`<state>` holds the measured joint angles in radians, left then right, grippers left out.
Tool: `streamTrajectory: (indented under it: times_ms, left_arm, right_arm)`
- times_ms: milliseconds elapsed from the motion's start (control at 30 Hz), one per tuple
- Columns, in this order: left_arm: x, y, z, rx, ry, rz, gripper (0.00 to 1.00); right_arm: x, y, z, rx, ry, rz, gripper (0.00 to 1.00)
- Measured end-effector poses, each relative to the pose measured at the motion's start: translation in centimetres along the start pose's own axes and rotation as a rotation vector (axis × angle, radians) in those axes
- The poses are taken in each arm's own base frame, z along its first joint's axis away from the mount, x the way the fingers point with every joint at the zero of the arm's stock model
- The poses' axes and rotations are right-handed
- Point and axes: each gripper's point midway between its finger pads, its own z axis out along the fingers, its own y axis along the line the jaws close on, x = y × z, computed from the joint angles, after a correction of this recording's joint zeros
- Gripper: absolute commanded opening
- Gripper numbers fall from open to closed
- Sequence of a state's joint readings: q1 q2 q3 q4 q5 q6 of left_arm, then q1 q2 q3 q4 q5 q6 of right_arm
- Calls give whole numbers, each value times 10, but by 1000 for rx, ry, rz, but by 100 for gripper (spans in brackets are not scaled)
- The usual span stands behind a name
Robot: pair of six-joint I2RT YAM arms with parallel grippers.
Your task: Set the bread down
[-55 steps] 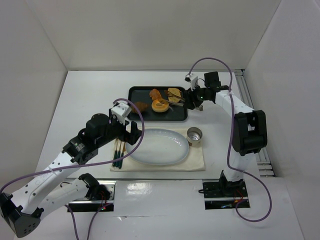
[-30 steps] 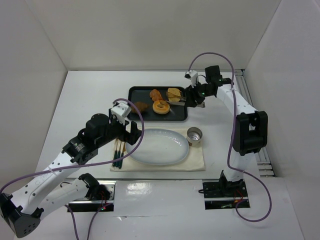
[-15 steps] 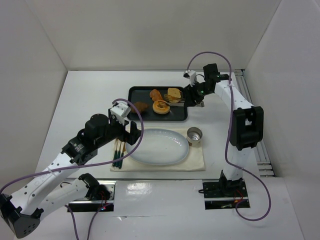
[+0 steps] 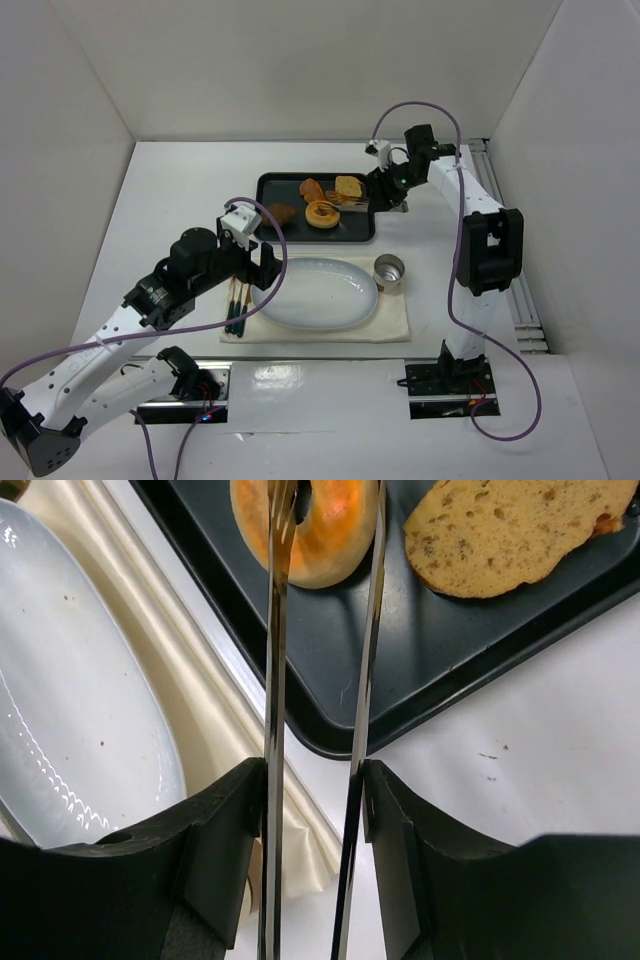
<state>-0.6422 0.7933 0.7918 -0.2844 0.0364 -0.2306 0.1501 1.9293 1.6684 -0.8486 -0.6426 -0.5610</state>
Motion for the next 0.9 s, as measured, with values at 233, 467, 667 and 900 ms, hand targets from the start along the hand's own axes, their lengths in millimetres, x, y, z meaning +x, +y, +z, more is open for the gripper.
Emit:
streamTrajectory:
  times_ms: [233,467,667,900]
  left_arm:
    - [0,0,0,0,0,0,100]
    - [0,0,0,-1,0,0,100]
    - [0,0,0,-1,0,0,100]
    - [0,0,0,-1,0,0,100]
  right_arm:
    - [9,0,6,-20,29,23,50]
    - [13,5,6,-36,43,39,46]
    - [14,5,5,-42,42,42,38]
    - [14,6,4,-54,34,44,28]
